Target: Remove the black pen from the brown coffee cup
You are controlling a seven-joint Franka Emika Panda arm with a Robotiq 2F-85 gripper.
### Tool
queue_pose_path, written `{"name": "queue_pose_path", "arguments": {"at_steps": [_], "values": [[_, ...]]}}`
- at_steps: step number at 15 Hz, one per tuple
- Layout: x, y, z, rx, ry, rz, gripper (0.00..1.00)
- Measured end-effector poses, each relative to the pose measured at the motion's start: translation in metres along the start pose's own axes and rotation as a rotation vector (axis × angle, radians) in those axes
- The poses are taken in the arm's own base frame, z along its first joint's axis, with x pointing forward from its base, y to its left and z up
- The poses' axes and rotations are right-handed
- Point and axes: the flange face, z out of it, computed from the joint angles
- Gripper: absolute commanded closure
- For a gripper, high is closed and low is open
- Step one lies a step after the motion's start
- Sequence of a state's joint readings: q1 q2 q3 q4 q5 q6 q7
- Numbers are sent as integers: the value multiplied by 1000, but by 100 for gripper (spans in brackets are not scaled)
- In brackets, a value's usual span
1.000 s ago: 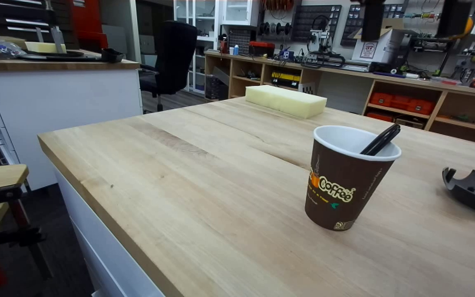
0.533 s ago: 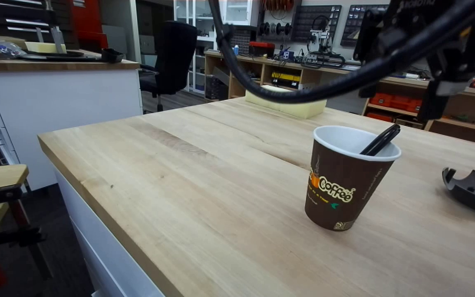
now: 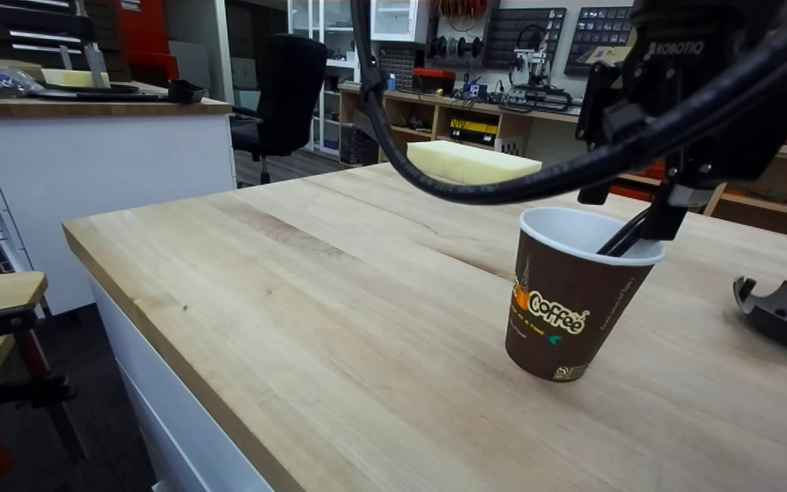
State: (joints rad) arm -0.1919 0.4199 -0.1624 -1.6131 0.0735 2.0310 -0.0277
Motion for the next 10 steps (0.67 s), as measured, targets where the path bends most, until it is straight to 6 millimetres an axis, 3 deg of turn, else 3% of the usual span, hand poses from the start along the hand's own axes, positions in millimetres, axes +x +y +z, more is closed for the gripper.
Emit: {"name": "queue_pose_path", "arguments": {"at_steps": [6,10], "values": [[2,5,-8,-5,-35,7,98],[0,8,-11,-9,-62,9,97]]}}
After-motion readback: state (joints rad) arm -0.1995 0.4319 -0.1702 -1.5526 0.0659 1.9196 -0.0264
